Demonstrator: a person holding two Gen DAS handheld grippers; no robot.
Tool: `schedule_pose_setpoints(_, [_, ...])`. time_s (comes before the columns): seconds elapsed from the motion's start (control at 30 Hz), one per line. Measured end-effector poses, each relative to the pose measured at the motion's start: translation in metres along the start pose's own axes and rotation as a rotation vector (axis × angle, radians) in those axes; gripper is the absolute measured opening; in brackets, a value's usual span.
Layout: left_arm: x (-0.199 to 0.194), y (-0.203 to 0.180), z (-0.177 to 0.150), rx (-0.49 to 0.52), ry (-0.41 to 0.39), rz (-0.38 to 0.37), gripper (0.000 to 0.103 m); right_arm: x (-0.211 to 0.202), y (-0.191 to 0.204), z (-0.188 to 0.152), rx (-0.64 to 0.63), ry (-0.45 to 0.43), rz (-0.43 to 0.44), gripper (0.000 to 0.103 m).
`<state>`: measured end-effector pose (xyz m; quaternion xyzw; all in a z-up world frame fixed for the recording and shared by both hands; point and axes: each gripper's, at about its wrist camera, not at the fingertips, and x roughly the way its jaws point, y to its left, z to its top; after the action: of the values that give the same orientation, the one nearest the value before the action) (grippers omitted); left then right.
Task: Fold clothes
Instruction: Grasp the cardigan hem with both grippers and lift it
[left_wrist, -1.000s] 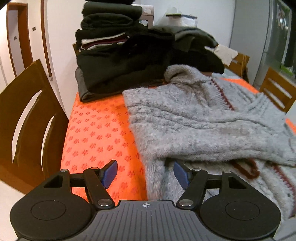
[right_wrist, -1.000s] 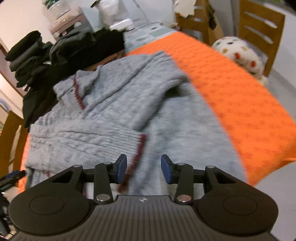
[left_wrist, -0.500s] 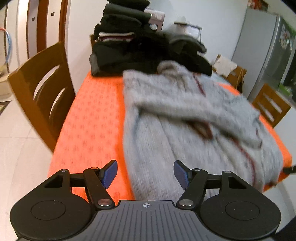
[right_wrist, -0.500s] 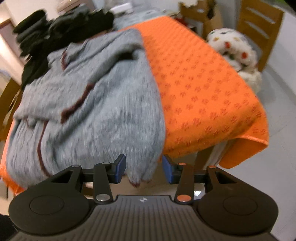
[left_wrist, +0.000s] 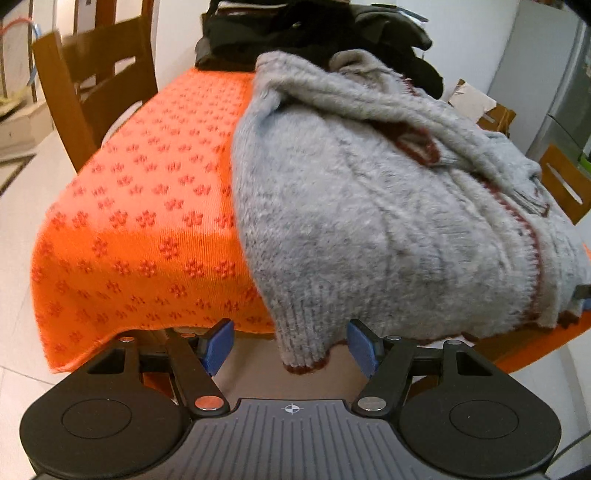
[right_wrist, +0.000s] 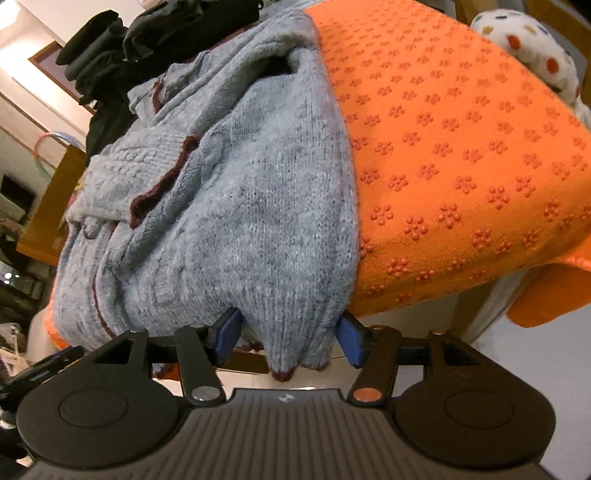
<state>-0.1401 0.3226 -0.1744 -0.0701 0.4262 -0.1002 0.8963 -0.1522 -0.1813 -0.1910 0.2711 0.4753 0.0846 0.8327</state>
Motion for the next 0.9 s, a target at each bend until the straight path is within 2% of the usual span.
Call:
schedule_pose_setpoints(0.03, [-0.001, 0.000, 0.001, -0.014, 0.001, -0.013, 0.070, 0.000, -0.002, 0.000, 0.006, 0.002, 0.012, 0.062])
schedule_pose_setpoints(0.07, [-0.002, 0.000, 0.001, -0.029, 0.003, -0.026, 0.069, -0.002, -0.004, 0.000, 0.016, 0.002, 0.025, 0.054])
schedule_pose_setpoints(0.1, [-0.003, 0.000, 0.002, -0.043, 0.004, -0.040, 0.064, -0.004, -0.006, 0.000, 0.034, 0.003, 0.046, 0.043])
schedule_pose_setpoints(0.13, [-0.004, 0.000, 0.002, -0.057, 0.006, -0.053, 0.057, -0.005, -0.008, 0.000, 0.052, 0.003, 0.064, 0.040])
schedule_pose_setpoints(0.17, [-0.005, 0.000, 0.003, -0.072, 0.007, -0.066, 0.038, -0.007, -0.009, -0.001, 0.069, 0.002, 0.072, 0.032])
schedule_pose_setpoints(0.2, [-0.006, 0.000, 0.003, -0.086, 0.008, -0.079, 0.026, -0.009, -0.009, -0.002, 0.077, 0.000, 0.079, 0.019])
schedule_pose_setpoints(0.27, [-0.009, 0.001, 0.004, -0.115, 0.011, -0.106, 0.014, -0.016, -0.008, -0.004, 0.094, -0.015, 0.109, 0.016])
schedule_pose_setpoints(0.47, [-0.049, -0.006, 0.021, -0.176, -0.042, -0.187, 0.012, -0.055, 0.001, 0.002, 0.193, -0.106, 0.265, 0.014])
schedule_pose_setpoints(0.63, [-0.082, -0.015, 0.051, -0.246, -0.144, -0.251, 0.011, -0.080, 0.007, 0.022, 0.277, -0.156, 0.360, 0.013])
schedule_pose_setpoints(0.8, [-0.093, -0.017, 0.089, -0.364, -0.257, -0.314, 0.010, -0.098, 0.011, 0.046, 0.371, -0.208, 0.439, 0.013])
schedule_pose_setpoints(0.9, [-0.092, -0.016, 0.116, -0.420, -0.316, -0.317, 0.010, -0.100, 0.012, 0.066, 0.445, -0.249, 0.479, 0.013])
